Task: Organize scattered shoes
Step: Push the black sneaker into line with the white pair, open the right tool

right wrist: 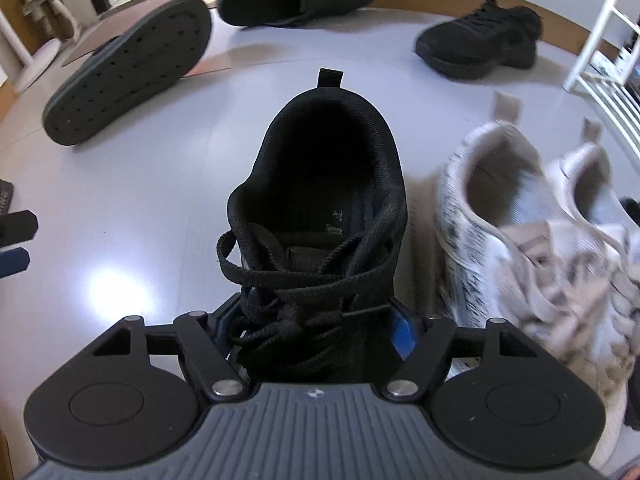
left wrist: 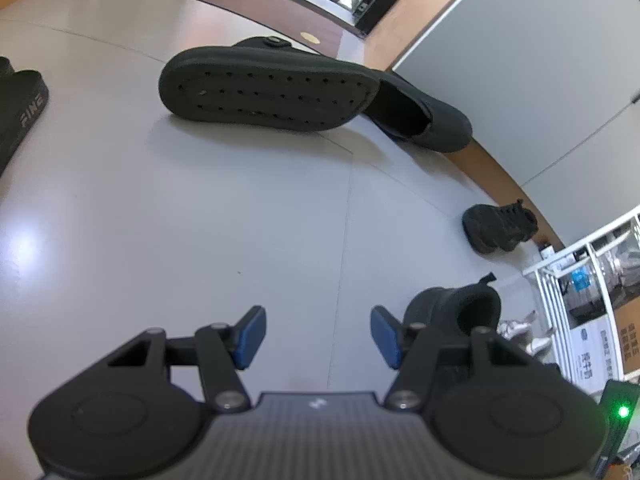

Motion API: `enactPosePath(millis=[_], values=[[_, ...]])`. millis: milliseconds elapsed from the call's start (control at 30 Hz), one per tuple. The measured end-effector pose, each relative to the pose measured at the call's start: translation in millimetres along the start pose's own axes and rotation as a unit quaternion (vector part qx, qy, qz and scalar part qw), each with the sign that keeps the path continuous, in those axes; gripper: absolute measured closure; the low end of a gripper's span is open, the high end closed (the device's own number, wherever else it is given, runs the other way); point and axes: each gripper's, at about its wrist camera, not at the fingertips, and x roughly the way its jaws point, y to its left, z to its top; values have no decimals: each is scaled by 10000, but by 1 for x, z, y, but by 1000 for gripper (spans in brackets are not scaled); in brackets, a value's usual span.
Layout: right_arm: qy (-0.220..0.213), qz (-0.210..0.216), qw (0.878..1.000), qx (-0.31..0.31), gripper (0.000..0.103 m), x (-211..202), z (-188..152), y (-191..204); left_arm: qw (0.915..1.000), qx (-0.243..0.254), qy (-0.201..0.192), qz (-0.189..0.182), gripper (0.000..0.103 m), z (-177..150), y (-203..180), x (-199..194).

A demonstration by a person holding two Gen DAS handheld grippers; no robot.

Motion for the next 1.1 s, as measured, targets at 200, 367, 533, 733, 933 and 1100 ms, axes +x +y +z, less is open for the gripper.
enactPosePath(millis=[200, 367, 533, 733, 933, 1100], values=[[44, 84, 9999, -60, 27, -3, -8, -4, 9999, -76, 61, -48, 42, -2, 2, 3], [78, 223, 9996, -180, 27, -3, -7, -8, 9998, -16, 191, -86, 42, -1, -1, 9], [73, 352, 9991, -203, 24, -4, -8, -10, 9997, 49, 206, -142, 38, -1, -9, 11], [29, 556, 9982, -230, 23, -25, -10, -17, 9992, 32, 300, -248, 36, -3, -17, 16], [-62, 457, 9977, -496, 23, -54, -10, -27, 9988, 38, 327, -350, 36, -3, -21, 17], [-209, 644, 9973, -277, 23, -89, -11, -51, 9987, 102, 423, -265, 35, 0, -20, 18]])
